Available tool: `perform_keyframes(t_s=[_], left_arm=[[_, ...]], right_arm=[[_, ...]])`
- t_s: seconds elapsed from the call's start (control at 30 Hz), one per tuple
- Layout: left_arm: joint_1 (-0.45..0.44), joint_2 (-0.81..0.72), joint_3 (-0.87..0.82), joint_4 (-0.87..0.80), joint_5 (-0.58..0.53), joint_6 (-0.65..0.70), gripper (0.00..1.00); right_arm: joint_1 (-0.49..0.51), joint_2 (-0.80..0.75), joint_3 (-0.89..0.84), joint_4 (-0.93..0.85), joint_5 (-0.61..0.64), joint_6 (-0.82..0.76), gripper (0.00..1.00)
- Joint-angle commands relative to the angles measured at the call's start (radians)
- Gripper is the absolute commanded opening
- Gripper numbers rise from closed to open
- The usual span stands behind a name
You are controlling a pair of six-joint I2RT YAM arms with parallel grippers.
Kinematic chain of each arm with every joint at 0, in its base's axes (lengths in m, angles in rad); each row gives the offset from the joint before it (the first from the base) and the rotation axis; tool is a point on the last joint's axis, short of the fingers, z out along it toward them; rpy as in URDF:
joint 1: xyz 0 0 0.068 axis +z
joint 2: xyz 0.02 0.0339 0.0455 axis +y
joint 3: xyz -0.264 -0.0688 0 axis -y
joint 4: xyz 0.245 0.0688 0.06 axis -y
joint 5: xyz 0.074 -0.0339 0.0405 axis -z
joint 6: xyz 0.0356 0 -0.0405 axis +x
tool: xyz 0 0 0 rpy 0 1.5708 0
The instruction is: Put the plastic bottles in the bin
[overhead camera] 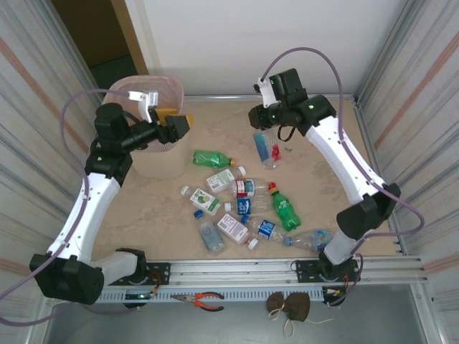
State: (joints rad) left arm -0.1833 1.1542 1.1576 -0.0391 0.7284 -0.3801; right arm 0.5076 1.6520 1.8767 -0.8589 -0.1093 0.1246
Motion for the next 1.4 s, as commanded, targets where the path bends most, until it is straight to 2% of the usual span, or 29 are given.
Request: perform_keyframes(t_s=[0.0,0.13,0.3,0.47,0.63,0.83,0.97,1.1,1.37], left_arm=[[-0.033,0.030,0.036,0.025,0.076,0.066,0.88],[-0.099,0.054,0.052,0.039,0.155,0.130,0.81],[-0.189,0.073,0.071,0.037,0.212,0.224,0.78],[-0.266,0.096,0.112,0.008,0.218,0.290,0.79],[-0.311,0.127,0.138,0.023,0.216,0.291,0.80],[-0.377,0.163,0.161,0.045,0.268,0.322,0.79],[-0.417,0.181,0.177,0.051,0.300,0.351,0.71],[-0.435,0.176,0.172,0.091,0.335,0.353,0.65],[-0.447,0.158,0.179,0.125,0.375,0.353,0.60]], right_arm=[[0.014,-0.105,-0.072,0.150,-0.159,0.073,0.28],[0.018,-0.215,-0.194,0.339,-0.278,0.111,0.30],[0.020,-0.315,-0.289,0.511,-0.403,0.156,0.32],[0.028,-0.356,-0.303,0.580,-0.481,0.173,0.32],[0.039,-0.376,-0.304,0.636,-0.536,0.205,0.31],[0.061,-0.408,-0.309,0.707,-0.552,0.249,0.31],[0.069,-0.432,-0.301,0.715,-0.548,0.257,0.31],[0.071,-0.458,-0.302,0.711,-0.545,0.248,0.32],[0.075,-0.482,-0.305,0.710,-0.557,0.239,0.32]])
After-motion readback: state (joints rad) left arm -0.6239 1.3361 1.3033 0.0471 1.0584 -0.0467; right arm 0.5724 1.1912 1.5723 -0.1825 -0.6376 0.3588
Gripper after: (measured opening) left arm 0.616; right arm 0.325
